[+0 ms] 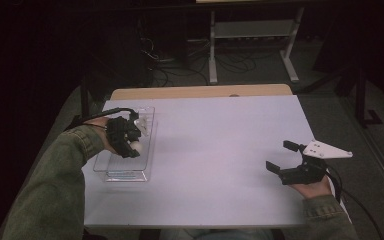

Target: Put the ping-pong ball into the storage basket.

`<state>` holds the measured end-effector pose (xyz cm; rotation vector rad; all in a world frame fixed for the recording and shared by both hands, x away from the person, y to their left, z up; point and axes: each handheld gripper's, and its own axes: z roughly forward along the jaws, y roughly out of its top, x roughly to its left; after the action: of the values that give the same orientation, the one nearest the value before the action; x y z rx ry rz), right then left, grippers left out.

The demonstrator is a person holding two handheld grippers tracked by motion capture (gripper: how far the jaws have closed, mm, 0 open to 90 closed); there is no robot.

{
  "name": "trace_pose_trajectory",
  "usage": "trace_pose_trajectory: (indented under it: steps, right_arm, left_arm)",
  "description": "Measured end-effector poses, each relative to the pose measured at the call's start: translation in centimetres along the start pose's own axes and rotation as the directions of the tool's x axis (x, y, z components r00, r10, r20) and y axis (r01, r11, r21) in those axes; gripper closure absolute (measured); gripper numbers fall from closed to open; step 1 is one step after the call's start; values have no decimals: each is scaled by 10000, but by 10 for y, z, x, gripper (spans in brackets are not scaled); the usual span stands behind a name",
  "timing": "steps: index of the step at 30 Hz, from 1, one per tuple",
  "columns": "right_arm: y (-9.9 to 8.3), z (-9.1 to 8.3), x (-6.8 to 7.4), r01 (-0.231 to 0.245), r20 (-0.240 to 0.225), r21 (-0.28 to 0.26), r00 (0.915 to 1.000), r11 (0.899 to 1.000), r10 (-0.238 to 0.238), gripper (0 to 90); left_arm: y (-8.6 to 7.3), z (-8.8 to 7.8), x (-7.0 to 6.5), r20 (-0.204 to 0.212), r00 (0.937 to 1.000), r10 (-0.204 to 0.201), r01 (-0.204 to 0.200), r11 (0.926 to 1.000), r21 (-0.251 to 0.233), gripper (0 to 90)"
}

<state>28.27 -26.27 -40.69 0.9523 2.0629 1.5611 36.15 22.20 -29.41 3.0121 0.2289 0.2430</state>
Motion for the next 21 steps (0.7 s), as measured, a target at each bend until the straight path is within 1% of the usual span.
trace_pose_trajectory:
  steps: [3,8,10,12,18,20,21]
  right_arm:
    - [0,0,0,-6,0,-1,10000,10000,6,0]
    - [0,0,0,21,-10,-15,10000,10000,-21,0]
    - [0,0,0,6,2,-22,10000,10000,-6,0]
    - [0,-1,0,-13,14,-32,10000,10000,13,0]
    - [0,-1,0,-31,22,-38,10000,10000,31,0]
    - [0,-1,0,-30,20,-18,10000,10000,30,0]
    - [0,-1,0,-19,18,-3,10000,10000,19,0]
  left_arm:
    - [-1,3,0,8,10000,-88,88,10000,-32,507]
    - [-3,11,0,36,9999,-103,103,9999,-8,507]
    - [-4,15,1,85,9999,-133,134,9998,-173,507]
    - [-5,18,1,142,9996,-231,235,9994,-268,507]
    - [-9,29,3,264,9986,-463,471,9984,-304,507]
    - [-11,33,4,323,9981,-524,534,9981,-306,507]
    - [-11,34,4,318,9983,-495,503,9984,-264,507]
